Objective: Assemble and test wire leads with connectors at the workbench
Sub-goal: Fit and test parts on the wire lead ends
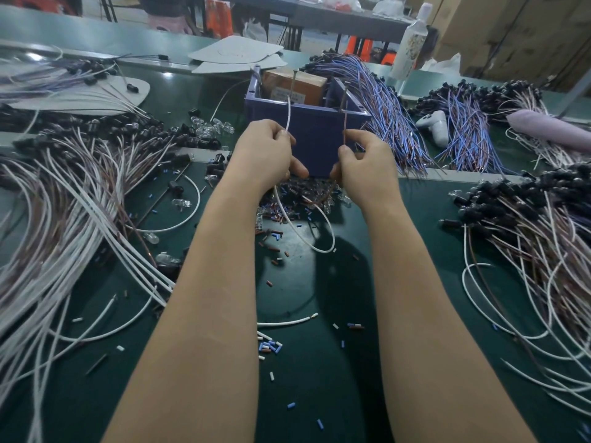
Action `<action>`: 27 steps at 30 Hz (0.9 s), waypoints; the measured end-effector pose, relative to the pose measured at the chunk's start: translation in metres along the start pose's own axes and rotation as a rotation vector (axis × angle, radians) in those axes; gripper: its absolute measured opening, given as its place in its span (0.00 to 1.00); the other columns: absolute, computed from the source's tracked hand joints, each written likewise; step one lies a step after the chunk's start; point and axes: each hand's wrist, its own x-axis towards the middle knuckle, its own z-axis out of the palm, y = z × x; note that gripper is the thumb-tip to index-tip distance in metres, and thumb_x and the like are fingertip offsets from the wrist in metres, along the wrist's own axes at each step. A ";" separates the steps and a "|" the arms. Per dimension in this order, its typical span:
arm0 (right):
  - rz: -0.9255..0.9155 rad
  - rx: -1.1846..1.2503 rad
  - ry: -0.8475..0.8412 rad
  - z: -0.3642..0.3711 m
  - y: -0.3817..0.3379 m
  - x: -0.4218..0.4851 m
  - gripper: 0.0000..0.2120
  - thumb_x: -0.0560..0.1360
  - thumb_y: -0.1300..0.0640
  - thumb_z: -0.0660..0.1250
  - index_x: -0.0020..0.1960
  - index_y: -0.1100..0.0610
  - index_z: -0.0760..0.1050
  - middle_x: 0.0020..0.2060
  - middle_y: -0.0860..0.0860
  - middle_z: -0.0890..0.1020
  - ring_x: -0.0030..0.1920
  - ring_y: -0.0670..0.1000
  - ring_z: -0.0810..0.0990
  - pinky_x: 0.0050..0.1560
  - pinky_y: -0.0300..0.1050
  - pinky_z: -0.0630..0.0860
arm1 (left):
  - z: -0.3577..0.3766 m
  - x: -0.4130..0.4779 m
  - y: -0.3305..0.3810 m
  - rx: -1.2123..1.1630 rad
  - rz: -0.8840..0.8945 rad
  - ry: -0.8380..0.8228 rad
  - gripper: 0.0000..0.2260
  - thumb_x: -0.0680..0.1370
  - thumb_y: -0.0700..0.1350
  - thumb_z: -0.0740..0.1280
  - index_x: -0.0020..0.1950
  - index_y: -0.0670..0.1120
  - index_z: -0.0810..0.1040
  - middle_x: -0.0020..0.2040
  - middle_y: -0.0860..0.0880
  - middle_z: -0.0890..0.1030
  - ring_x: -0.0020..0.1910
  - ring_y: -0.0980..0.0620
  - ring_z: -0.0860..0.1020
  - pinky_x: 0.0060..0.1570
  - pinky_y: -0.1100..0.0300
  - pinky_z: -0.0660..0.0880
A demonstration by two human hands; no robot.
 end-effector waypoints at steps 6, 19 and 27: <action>0.018 -0.006 0.047 0.000 0.001 0.001 0.14 0.79 0.62 0.57 0.64 0.58 0.71 0.42 0.55 0.81 0.25 0.37 0.75 0.30 0.29 0.69 | -0.003 0.004 -0.002 0.007 -0.039 0.045 0.10 0.81 0.41 0.52 0.53 0.42 0.72 0.25 0.50 0.80 0.18 0.59 0.65 0.27 0.65 0.69; -0.025 -0.026 -0.012 0.002 0.000 0.002 0.16 0.79 0.62 0.59 0.65 0.57 0.73 0.32 0.48 0.78 0.28 0.42 0.76 0.37 0.36 0.71 | 0.004 0.002 0.001 0.035 0.024 -0.024 0.10 0.82 0.43 0.53 0.52 0.44 0.74 0.28 0.48 0.81 0.17 0.61 0.67 0.32 0.62 0.69; 0.042 0.096 -0.071 0.000 -0.003 -0.002 0.11 0.80 0.63 0.55 0.54 0.56 0.75 0.26 0.49 0.79 0.22 0.42 0.72 0.28 0.35 0.69 | 0.003 0.000 0.002 0.034 0.026 -0.027 0.10 0.82 0.42 0.54 0.52 0.44 0.74 0.28 0.49 0.81 0.17 0.61 0.67 0.30 0.64 0.69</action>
